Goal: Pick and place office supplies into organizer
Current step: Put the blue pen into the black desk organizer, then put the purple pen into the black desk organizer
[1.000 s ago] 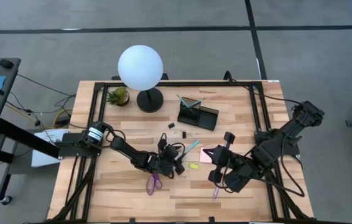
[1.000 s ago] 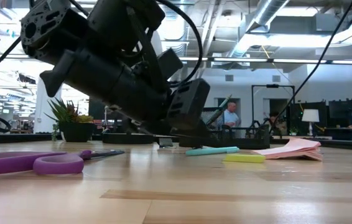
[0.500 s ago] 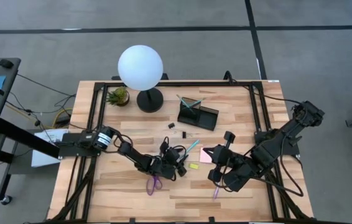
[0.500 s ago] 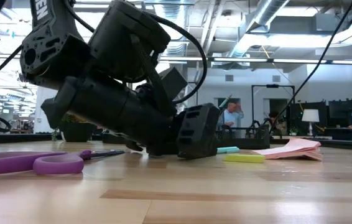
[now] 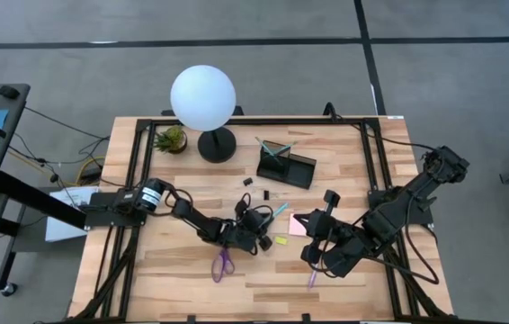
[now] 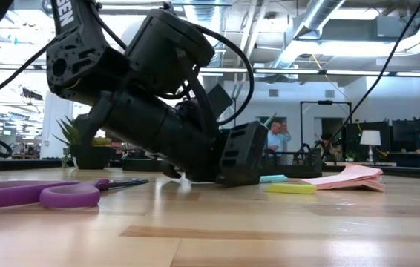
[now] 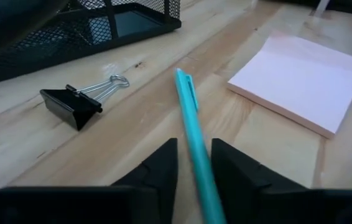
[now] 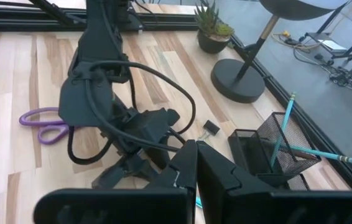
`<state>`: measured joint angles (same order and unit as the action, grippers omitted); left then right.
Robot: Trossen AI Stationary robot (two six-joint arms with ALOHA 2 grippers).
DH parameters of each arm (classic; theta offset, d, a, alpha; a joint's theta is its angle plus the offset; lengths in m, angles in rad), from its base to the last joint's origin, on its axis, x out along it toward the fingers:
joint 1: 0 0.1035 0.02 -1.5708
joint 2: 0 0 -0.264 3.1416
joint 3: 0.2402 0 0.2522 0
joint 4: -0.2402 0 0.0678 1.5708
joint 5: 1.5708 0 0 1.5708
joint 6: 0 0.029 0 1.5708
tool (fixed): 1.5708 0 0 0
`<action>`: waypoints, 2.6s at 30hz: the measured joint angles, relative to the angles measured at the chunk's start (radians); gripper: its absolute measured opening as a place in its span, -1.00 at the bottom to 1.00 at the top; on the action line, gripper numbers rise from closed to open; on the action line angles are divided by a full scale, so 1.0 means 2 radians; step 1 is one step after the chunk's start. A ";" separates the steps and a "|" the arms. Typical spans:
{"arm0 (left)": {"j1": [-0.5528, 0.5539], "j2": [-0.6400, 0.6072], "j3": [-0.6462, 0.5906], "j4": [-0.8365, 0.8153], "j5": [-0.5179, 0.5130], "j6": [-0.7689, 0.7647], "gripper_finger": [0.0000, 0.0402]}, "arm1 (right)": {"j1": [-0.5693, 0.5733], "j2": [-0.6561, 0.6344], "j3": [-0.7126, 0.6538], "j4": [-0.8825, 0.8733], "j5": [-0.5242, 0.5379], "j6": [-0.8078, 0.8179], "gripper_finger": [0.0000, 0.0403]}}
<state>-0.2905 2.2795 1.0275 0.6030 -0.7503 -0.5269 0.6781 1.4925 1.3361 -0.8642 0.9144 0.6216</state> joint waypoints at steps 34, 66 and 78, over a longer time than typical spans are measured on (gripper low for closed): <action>0.067 -0.289 0.013 -0.306 0.148 0.193 -0.92 | 0.031 0.001 -0.141 0.178 -0.069 0.102 -1.00; 0.276 -0.098 0.446 -0.747 0.268 0.424 -0.91 | -0.005 0.191 -0.141 0.197 -0.203 0.201 -1.00; 0.276 -0.098 0.447 -0.731 0.255 0.446 -0.48 | -0.006 0.189 -0.141 0.204 -0.210 0.200 -1.00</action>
<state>0.2623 2.0843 1.9218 -0.8587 -0.2409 0.3660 0.6670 1.8706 1.0550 -0.4566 0.4953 1.0222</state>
